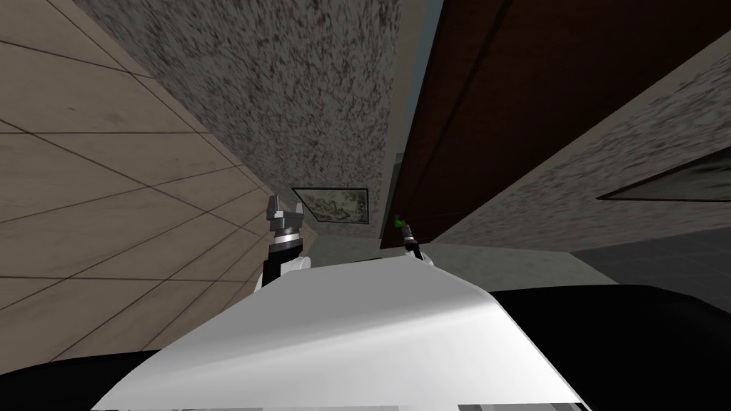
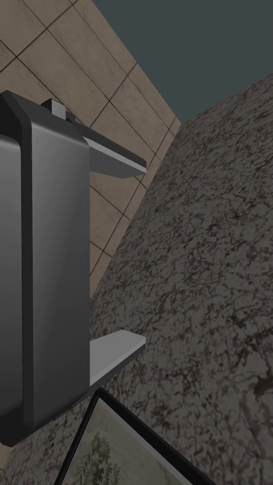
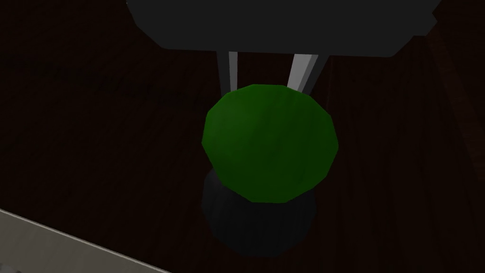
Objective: Pull the door open
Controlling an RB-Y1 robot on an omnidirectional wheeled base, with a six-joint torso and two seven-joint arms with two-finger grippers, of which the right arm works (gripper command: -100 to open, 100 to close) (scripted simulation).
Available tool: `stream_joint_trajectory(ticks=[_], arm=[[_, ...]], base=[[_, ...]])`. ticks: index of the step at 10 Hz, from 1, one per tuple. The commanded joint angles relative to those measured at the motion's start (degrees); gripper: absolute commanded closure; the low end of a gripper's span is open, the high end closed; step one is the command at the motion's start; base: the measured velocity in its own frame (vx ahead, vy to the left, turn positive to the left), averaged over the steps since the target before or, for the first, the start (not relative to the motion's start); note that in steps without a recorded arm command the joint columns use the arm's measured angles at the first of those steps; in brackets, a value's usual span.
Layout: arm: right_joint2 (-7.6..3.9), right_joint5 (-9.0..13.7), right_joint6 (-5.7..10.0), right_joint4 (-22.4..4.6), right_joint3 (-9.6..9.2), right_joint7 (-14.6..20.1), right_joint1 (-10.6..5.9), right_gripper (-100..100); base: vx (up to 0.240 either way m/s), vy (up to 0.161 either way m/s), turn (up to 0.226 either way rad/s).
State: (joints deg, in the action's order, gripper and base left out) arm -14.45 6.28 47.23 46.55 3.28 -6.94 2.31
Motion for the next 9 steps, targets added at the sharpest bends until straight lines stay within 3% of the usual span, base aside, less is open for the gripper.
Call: stream_joint_trajectory(ticks=[1, 7, 9], arm=[[1.11, 0.71, 0.7, -0.55, -1.56, 2.86, -0.66, 100], [0.85, 3.37, 0.71, -1.09, -1.91, 10.7, -0.89, 100], [0.85, 3.37, 0.71, -1.09, -1.91, 10.92, -0.89, 100]], base=[[-0.069, -0.043, 0.183], [-0.055, -0.029, 0.087], [-0.019, -0.015, 0.019]])
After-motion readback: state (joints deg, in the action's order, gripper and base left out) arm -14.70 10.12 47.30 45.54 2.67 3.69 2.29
